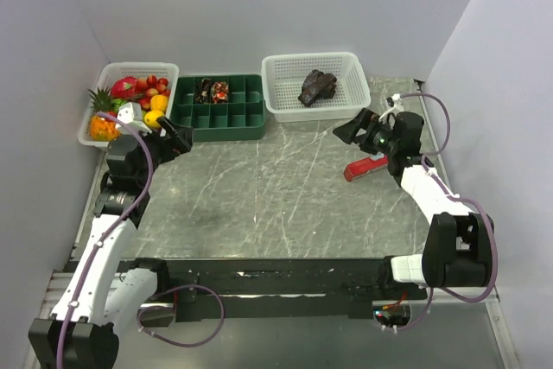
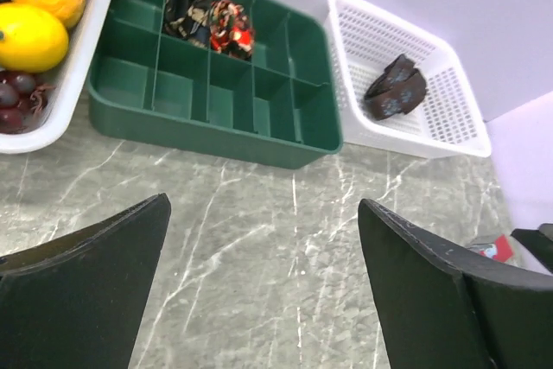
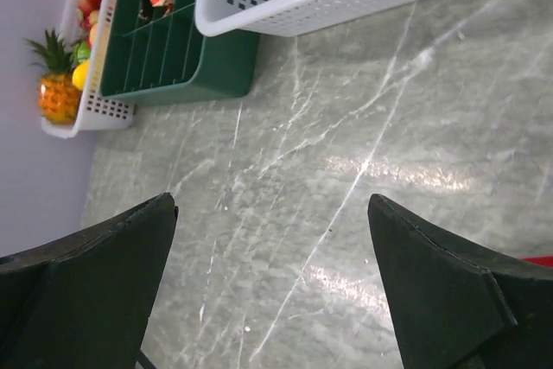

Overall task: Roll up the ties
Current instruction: Pick up the tie from the bin.

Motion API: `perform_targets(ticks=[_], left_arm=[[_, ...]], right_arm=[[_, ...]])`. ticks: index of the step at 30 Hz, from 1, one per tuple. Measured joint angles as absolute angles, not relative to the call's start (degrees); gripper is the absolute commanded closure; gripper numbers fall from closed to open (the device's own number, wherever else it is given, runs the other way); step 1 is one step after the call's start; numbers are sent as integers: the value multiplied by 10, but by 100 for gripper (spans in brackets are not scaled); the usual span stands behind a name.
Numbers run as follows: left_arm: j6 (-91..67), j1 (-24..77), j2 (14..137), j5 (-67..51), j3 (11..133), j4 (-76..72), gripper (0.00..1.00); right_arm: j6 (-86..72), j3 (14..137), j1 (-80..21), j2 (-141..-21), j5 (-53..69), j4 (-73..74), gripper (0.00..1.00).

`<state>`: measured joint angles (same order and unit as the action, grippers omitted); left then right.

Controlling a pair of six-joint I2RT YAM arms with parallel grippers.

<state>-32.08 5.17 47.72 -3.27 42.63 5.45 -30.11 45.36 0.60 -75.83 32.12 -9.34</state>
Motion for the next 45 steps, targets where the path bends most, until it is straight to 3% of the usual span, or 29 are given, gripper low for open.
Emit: perform_targets(ticks=[4, 11, 27, 32, 42, 44, 45], left_arm=[[-324, 51, 467, -34, 426, 62, 4], [-327, 51, 481, -48, 417, 70, 4], [-333, 51, 630, -65, 422, 54, 4], [-336, 51, 638, -75, 422, 31, 4], [-337, 51, 656, -112, 421, 0, 4], [-337, 51, 656, -116, 421, -1, 4], [-337, 51, 656, -118, 421, -2, 4]], right_arm=[[-303, 476, 2, -756, 298, -39, 1], [-293, 650, -29, -812, 218, 57, 1], [-282, 1201, -101, -1289, 48, 194, 1], [-318, 1288, -108, -1391, 29, 233, 1], [-422, 1337, -87, -1457, 61, 247, 19], [-446, 1345, -79, -1467, 77, 236, 26], [-459, 1351, -74, -1475, 86, 231, 38]])
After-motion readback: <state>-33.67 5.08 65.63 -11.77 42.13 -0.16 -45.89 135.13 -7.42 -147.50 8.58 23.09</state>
